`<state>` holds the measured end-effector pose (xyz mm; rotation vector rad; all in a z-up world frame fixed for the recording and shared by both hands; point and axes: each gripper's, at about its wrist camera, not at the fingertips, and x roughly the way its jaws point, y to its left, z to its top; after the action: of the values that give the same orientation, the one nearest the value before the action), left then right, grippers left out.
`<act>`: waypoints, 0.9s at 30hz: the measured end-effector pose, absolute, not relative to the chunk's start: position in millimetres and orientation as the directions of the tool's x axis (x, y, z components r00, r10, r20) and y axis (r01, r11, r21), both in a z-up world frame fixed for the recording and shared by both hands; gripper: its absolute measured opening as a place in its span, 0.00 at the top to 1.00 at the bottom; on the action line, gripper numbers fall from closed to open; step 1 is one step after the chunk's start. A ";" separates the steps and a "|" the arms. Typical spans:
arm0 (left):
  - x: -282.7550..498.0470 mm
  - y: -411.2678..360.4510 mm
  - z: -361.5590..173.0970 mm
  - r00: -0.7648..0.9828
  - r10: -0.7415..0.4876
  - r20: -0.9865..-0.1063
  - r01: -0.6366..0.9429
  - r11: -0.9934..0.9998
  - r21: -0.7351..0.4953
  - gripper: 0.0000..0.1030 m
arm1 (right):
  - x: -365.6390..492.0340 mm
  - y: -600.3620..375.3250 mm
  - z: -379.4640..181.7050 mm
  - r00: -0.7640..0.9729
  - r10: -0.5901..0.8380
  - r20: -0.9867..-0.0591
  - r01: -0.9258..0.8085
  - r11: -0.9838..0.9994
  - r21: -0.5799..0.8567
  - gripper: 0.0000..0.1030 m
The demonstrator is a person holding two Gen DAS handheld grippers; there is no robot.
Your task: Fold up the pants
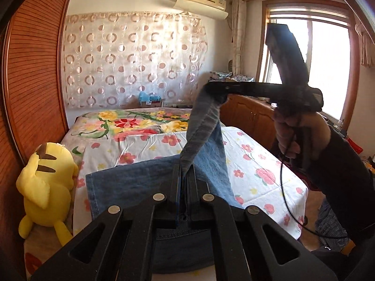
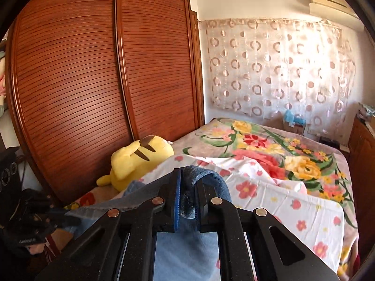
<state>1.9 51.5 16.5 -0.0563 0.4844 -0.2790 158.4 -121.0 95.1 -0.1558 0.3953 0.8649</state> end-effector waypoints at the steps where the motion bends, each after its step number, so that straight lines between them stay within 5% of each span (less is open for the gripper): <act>1: 0.7 52.7 16.2 0.848 -0.277 -0.452 0.250 0.961 -0.121 0.96 | 154.6 -119.6 90.0 0.578 0.710 -0.402 -0.769 0.639 0.023 0.91; 27: 0.4 123.9 -92.2 0.729 -0.180 -0.660 0.050 0.976 -0.211 0.96 | 214.7 18.0 17.0 0.426 0.660 -0.619 -0.833 0.552 0.015 0.91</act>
<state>0.4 123.9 -92.2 -0.1844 0.7440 -0.1273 214.7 18.0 17.0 -0.3148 0.6190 0.9525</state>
